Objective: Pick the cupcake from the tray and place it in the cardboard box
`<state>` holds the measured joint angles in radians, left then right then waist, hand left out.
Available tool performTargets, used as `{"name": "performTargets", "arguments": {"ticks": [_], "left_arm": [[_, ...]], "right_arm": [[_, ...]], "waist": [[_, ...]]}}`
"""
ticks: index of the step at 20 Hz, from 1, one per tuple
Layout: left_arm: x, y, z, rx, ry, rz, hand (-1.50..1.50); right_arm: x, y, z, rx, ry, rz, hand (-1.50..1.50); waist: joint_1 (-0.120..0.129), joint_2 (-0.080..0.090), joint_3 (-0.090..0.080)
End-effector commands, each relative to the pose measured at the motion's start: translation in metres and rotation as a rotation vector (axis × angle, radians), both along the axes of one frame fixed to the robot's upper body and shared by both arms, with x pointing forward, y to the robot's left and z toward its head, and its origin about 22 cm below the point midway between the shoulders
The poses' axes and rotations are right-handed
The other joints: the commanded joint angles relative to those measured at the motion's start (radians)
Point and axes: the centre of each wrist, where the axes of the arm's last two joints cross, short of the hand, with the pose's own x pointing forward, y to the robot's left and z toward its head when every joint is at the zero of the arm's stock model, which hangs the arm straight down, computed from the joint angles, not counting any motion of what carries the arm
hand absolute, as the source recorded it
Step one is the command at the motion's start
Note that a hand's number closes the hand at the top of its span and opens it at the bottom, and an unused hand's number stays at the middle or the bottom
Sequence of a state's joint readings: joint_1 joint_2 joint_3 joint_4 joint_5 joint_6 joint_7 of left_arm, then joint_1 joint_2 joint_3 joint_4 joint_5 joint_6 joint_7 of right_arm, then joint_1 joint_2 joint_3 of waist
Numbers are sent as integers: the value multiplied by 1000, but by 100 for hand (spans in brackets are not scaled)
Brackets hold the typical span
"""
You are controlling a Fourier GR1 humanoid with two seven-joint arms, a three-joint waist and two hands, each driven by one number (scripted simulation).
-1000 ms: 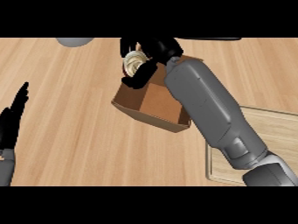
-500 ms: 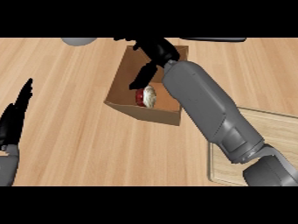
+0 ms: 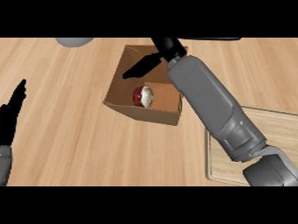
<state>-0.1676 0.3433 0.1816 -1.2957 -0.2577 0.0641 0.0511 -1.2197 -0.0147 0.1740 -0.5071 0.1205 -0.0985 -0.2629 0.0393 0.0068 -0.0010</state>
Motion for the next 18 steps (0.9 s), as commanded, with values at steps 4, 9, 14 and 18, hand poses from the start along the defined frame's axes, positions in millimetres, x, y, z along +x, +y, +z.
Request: {"name": "performTargets", "arguments": {"ticks": [4, 9, 14, 18], "left_arm": [[-6, -2, -8, 0, 13, 29, 0], [-9, -11, -11, 6, 15, 12, 0], [9, 1, 9, -10, -4, 20, 0], [-16, -7, -6, -13, -3, -12, 0]], "right_arm": [[25, -65, 24, 195, 39, -10, -150], [37, -136, 35, 200, 62, -92, -150], [30, -210, 11, 195, 61, -140, -150], [26, -266, 49, 181, 45, -161, -150]], "waist": [[-19, 0, 1], [-13, 4, 1], [-6, 13, 2], [10, 10, 2]]}}
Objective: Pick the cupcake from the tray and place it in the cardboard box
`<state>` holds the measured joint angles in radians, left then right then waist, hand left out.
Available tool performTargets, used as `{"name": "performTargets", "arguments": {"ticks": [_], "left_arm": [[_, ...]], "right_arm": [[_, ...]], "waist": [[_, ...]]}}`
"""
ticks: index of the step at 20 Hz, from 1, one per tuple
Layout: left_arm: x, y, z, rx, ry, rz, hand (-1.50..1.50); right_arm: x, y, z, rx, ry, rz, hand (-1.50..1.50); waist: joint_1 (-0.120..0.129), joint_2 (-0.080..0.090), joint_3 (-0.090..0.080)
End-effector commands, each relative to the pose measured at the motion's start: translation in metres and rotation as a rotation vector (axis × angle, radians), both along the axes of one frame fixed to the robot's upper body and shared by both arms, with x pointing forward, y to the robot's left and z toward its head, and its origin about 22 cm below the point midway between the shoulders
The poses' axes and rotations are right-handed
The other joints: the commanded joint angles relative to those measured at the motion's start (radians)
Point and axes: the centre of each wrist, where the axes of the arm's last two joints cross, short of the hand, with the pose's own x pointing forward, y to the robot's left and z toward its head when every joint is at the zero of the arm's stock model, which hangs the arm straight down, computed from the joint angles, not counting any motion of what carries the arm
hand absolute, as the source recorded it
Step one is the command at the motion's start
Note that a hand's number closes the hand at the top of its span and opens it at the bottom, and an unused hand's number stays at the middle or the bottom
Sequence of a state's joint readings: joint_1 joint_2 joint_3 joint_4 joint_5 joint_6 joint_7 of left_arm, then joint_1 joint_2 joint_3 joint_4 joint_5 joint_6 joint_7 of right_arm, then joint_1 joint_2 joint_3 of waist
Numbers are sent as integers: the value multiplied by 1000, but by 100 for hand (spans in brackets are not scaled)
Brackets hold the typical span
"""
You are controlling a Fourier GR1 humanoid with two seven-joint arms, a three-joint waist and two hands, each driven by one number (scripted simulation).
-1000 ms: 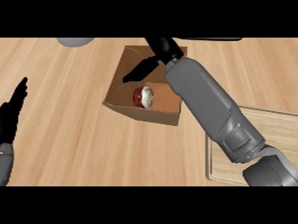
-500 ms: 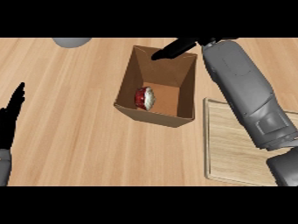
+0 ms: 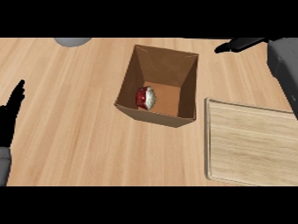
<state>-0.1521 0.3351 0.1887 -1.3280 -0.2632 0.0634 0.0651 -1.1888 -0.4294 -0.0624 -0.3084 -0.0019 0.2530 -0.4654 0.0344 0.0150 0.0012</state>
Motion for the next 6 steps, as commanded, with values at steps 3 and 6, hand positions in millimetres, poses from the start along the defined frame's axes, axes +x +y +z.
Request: {"name": "performTargets", "arguments": {"ticks": [3, 6], "left_arm": [[4, -21, -3, 15, -19, -18, 0], [2, -14, 0, -5, -12, -18, 0]], "right_arm": [[-17, -81, 12, -30, 7, -9, -150], [-28, -109, 12, -95, 16, 24, -150]], "waist": [[22, 12, 1], [15, 7, 1]]}}
